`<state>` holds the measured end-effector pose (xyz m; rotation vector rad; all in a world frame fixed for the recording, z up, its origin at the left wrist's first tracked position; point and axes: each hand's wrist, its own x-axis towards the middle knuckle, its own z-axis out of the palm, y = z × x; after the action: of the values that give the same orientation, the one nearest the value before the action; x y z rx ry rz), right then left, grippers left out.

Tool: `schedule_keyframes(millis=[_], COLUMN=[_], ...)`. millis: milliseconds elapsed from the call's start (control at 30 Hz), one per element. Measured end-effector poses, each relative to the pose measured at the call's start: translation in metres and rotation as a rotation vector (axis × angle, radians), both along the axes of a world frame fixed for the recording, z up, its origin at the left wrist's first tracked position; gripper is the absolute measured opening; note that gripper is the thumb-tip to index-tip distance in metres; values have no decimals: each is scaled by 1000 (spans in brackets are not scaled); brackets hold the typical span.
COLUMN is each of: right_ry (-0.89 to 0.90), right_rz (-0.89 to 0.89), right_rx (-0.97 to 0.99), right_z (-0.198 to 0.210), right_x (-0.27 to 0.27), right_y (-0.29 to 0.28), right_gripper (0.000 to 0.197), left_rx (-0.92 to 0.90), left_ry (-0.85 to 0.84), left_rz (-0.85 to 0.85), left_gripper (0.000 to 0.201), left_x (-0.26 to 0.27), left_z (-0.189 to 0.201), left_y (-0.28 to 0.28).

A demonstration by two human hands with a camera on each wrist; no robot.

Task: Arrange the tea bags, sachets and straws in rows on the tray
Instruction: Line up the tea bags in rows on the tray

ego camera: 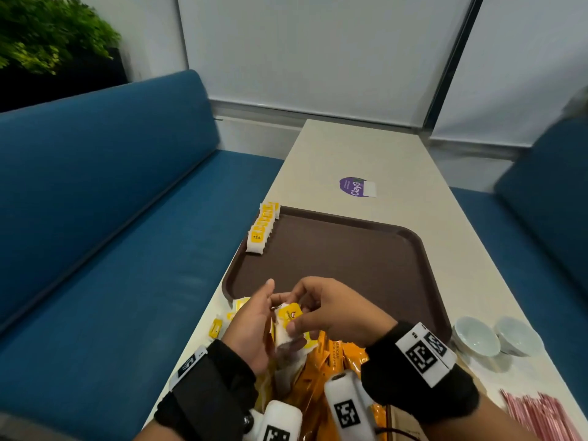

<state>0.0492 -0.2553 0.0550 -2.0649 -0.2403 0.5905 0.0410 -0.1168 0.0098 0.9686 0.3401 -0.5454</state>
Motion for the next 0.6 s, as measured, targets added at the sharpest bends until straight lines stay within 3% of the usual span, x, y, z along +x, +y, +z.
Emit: schedule_keyframes(millis=[67,167,267,433,600], right_ry=[32,44,12,50,19], right_rz=[-39,-62,-9,156,142], right_rx=[41,96,104,60,125], right_z=[-1,-5,-6,-6,-9], right_x=[0,1,2,4,10], right_y=[-6,-11,-10,-3,5], right_gripper=[26,17,24,29,26], left_rx=[-11,-10,36,167,193], left_ry=[-19,-56,-116,-212,-181], left_rz=[-18,-17,-60,-100,-64], left_gripper=[35,39,26,30,51], left_x=[-5,-11,-15,-20,-23], left_z=[0,-2,-3,-1,0], left_y=[2,5,9,16,24])
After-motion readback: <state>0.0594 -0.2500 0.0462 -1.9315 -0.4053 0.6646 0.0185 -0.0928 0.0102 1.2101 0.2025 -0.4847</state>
